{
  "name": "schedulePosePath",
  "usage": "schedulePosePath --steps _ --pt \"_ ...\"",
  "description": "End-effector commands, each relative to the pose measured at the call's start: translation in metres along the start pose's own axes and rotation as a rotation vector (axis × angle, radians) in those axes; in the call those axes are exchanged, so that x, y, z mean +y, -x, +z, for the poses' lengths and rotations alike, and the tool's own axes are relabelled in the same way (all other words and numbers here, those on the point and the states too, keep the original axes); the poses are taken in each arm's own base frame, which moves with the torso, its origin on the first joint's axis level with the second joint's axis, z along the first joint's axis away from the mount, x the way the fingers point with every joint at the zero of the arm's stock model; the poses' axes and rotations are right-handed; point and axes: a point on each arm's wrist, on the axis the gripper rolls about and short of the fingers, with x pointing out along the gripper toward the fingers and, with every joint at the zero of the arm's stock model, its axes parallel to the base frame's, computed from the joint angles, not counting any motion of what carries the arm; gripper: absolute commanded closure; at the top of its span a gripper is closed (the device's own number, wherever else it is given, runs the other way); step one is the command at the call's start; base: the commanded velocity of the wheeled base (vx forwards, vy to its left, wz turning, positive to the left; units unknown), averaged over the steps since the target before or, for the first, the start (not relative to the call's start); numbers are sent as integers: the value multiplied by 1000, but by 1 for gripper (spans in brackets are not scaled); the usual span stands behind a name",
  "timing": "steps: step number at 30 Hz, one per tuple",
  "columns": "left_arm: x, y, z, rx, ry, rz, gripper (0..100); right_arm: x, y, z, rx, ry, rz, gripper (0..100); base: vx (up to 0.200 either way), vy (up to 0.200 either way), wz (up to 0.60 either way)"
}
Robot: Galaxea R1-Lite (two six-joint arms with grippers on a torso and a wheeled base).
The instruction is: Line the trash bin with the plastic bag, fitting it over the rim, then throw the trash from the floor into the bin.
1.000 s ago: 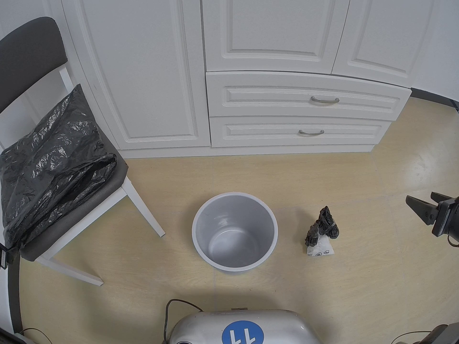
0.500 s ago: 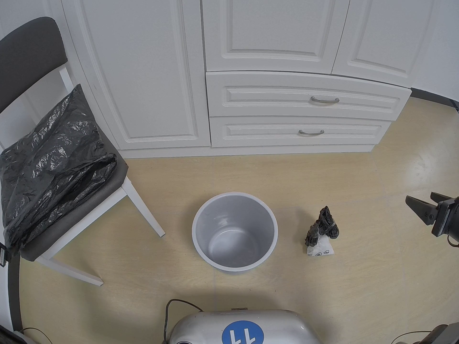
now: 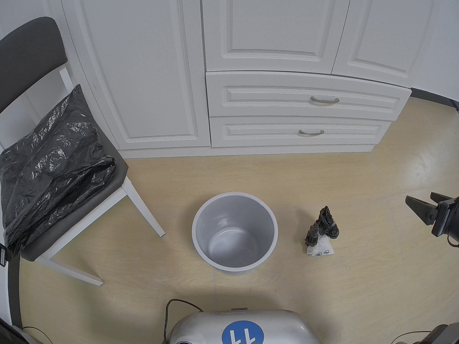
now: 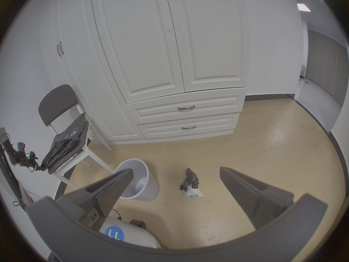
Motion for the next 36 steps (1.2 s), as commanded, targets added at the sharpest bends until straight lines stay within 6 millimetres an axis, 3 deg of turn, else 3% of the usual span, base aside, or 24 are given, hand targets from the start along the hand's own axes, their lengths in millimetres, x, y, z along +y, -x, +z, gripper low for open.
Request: schedulePosePath --steps 1,13,36 --pt "-13 2 -9 -4 46 4 0 0 1 0 -2 -1 1 0 0 0 0" --pt "1 -13 -5 -164 167 169 0 0 2 1 -13 -7 4 0 0 0 0" --pt "-9 -17 3 -194 184 116 0 0 4 2 -20 -7 5 0 0 0 0"
